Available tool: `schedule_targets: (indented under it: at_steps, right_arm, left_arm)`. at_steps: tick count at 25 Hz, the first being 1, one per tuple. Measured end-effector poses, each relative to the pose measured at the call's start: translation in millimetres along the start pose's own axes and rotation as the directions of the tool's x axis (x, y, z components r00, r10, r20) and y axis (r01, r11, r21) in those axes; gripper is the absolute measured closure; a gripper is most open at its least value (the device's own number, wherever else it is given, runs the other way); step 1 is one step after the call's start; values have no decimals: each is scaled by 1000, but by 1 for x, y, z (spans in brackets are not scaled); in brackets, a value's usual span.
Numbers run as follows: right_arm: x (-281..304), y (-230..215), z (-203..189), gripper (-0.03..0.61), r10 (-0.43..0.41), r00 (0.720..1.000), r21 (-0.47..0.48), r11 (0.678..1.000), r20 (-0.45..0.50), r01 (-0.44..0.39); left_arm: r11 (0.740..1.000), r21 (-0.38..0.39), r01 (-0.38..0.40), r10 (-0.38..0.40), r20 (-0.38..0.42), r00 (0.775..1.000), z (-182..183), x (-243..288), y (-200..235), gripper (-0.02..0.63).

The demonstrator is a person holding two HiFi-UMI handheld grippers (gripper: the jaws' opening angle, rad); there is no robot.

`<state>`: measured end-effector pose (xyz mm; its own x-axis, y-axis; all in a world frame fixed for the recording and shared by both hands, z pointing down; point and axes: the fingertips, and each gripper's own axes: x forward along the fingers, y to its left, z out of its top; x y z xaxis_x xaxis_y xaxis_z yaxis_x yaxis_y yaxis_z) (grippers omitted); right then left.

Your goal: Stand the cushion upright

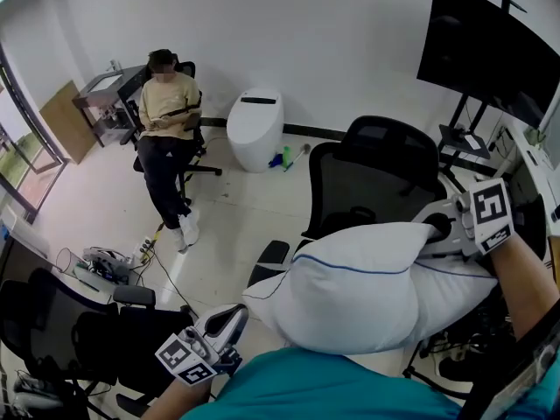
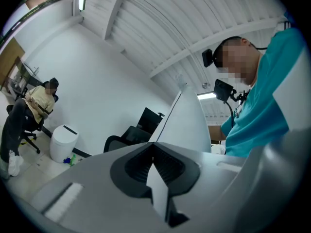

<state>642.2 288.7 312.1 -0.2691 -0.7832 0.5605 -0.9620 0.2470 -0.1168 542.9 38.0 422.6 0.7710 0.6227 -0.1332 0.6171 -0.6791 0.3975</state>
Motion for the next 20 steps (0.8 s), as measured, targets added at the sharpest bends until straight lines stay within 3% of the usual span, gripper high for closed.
schedule_targets:
  at_steps: [7, 14, 20]
  right_arm:
    - [-20, -2, -40, 555, -21, 999, 92, 996, 24, 19]
    - [-48, 26, -56, 555, -65, 998, 160, 985, 3, 64]
    - [-50, 31, -58, 555, -76, 996, 154, 985, -51, 83]
  left_arm:
    - [996, 1, 84, -84, -50, 995, -10, 43, 5, 601]
    - [985, -31, 171, -173, -63, 983, -16, 64, -6, 601]
    - [983, -30, 181, -183, -66, 981, -13, 61, -6, 601]
